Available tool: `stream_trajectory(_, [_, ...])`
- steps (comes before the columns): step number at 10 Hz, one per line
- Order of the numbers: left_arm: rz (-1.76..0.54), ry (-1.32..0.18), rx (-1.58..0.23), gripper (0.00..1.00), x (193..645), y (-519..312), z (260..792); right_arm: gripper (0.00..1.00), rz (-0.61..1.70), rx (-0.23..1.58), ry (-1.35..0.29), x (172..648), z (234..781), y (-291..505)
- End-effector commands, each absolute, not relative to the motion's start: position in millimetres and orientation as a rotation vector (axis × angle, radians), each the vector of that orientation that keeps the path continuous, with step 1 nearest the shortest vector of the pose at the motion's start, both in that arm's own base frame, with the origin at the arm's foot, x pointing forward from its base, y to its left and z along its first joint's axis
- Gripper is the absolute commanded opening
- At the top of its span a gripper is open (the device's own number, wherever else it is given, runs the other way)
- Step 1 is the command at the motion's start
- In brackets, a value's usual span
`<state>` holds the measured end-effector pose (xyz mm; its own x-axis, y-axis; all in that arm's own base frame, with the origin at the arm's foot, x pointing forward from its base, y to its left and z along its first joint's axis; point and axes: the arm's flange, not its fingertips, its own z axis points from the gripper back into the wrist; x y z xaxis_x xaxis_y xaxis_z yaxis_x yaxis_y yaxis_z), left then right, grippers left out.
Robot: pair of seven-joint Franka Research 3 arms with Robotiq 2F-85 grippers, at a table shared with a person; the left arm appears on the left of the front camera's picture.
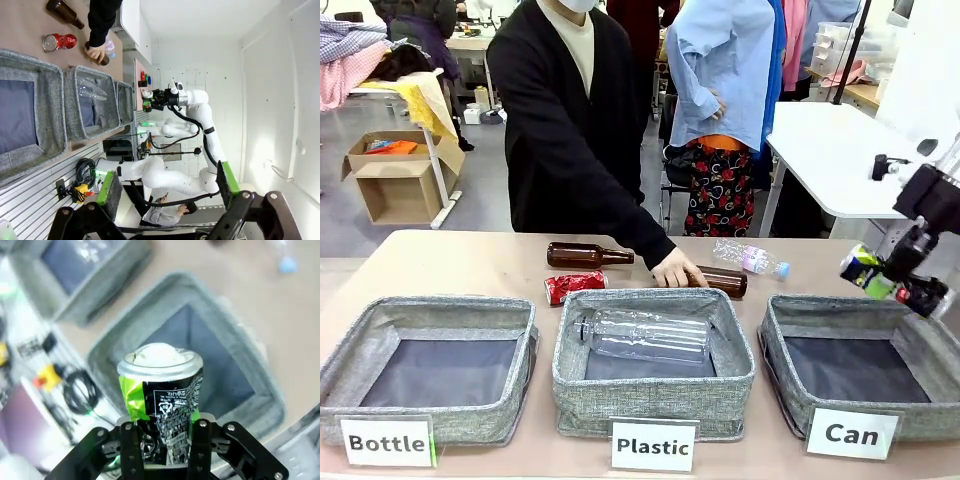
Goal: Sort the can waste into the basket.
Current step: Pick up the can waste from the table and place it in the right Fabric basket.
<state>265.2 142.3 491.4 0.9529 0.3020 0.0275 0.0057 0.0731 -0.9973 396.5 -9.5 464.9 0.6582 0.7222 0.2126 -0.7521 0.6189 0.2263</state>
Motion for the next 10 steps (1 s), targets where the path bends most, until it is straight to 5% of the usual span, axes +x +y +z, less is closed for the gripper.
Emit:
stream_trajectory(1, [0.209, -0.252, -1.482, 1.00, 263.7, 143.5, 491.1, 0.00, 1.290, 0.348, -0.139, 383.0, 462.5, -20.7])
stream_trajectory(5, [0.209, -0.252, -1.482, 1.00, 263.7, 143.5, 491.1, 0.00, 1.267, 0.324, -0.146, 388.4, 454.2, -14.3])
stream_trajectory(6, [0.209, -0.252, -1.482, 1.00, 263.7, 143.5, 491.1, 0.95, 1.259, 0.325, -0.146, 390.1, 453.8, -13.5])
stream_trajectory(10, [0.227, -0.233, -1.559, 1.00, 261.7, 156.5, 501.0, 1.00, 1.204, 0.358, -0.126, 395.1, 452.8, -18.4])
